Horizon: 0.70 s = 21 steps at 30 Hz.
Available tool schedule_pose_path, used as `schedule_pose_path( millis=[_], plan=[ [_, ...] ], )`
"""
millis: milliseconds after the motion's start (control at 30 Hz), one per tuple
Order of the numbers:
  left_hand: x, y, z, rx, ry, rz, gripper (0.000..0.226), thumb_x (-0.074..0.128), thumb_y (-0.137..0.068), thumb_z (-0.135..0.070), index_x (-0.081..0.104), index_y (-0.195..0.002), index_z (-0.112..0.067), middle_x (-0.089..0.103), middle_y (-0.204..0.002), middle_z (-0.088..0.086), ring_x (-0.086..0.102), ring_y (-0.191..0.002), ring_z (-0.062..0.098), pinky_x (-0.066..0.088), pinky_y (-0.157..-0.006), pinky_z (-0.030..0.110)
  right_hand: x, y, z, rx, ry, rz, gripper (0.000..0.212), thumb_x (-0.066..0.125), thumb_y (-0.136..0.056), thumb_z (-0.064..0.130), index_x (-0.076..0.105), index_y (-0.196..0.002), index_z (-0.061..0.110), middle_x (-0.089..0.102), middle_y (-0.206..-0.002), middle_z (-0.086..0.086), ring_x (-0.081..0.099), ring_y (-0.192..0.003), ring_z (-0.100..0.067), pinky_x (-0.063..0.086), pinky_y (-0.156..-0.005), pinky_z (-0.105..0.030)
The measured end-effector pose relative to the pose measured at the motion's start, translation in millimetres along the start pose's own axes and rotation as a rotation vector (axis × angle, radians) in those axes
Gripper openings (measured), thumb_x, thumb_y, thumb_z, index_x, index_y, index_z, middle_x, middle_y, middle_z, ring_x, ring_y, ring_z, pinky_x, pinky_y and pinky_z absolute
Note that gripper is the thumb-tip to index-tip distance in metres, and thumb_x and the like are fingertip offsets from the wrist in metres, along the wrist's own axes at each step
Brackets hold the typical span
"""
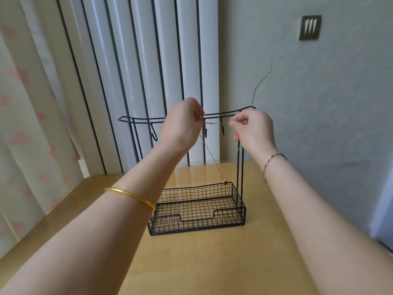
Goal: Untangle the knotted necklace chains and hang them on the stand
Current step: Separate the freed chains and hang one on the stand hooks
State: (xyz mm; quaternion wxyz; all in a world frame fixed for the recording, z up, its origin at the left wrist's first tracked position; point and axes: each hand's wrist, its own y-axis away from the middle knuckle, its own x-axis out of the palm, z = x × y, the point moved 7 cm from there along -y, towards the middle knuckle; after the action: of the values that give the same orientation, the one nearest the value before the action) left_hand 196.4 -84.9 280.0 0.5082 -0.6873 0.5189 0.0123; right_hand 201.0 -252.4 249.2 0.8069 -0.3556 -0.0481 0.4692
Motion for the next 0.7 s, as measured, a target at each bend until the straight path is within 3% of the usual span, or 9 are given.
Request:
schedule_pose_path(
  millis=[100,167,267,500,700],
  plan=[
    [7.3,-0.3,3.0,0.034,-0.127,-0.055,0.021,0.051,-0.086,-0.001,0.061,-0.1,-0.012,0.068,-0.094,0.005,0.062,-0.091,0.027,0.051,-0.084,0.04,5.3,0.9,-2.1,-0.052,0.131,-0.019,0.013,0.056,-0.089,0.013,0.067,-0.083,0.007,0.062,-0.073,0.001,0.065,-0.074,-0.028,0.054,-0.076,-0.041],
    [11.3,1.6,5.2,0.047,-0.21,-0.086,0.024,0.046,-0.087,-0.002,0.059,-0.103,-0.014,0.068,-0.094,0.004,0.061,-0.091,0.029,0.041,-0.09,0.033,8.5,3.5,-4.0,-0.081,0.226,-0.027,0.015,0.053,-0.091,0.013,0.065,-0.084,0.006,0.065,-0.08,-0.006,0.064,-0.075,-0.029,0.054,-0.074,-0.037],
    [17.0,7.8,7.7,0.068,-0.338,-0.116,0.029,0.042,-0.087,0.001,0.057,-0.105,-0.015,0.068,-0.091,0.003,0.059,-0.087,0.029,0.022,-0.081,0.03,14.4,9.7,-8.5,-0.109,0.309,0.002,0.016,0.051,-0.093,0.013,0.064,-0.087,0.006,0.065,-0.085,-0.009,0.062,-0.08,-0.028,0.053,-0.074,-0.035],
    [30.2,12.4,12.9,0.076,-0.441,-0.049,0.026,0.046,-0.083,-0.003,0.057,-0.103,-0.017,0.068,-0.095,0.001,0.054,-0.098,0.027,0.026,-0.096,0.037,21.9,21.3,-22.7,-0.062,0.333,0.05,0.015,0.051,-0.094,0.016,0.065,-0.095,0.01,0.067,-0.089,-0.007,0.065,-0.083,-0.026,0.055,-0.076,-0.039],
    [32.9,10.9,11.2,0.074,-0.455,-0.027,0.022,0.046,-0.086,-0.005,0.054,-0.104,-0.015,0.068,-0.094,0.002,0.055,-0.098,0.028,0.028,-0.096,0.039,23.0,24.1,-22.0,-0.041,0.339,0.071,0.014,0.052,-0.094,0.016,0.065,-0.096,0.011,0.067,-0.091,-0.006,0.065,-0.084,-0.024,0.056,-0.077,-0.038]
  ],
)
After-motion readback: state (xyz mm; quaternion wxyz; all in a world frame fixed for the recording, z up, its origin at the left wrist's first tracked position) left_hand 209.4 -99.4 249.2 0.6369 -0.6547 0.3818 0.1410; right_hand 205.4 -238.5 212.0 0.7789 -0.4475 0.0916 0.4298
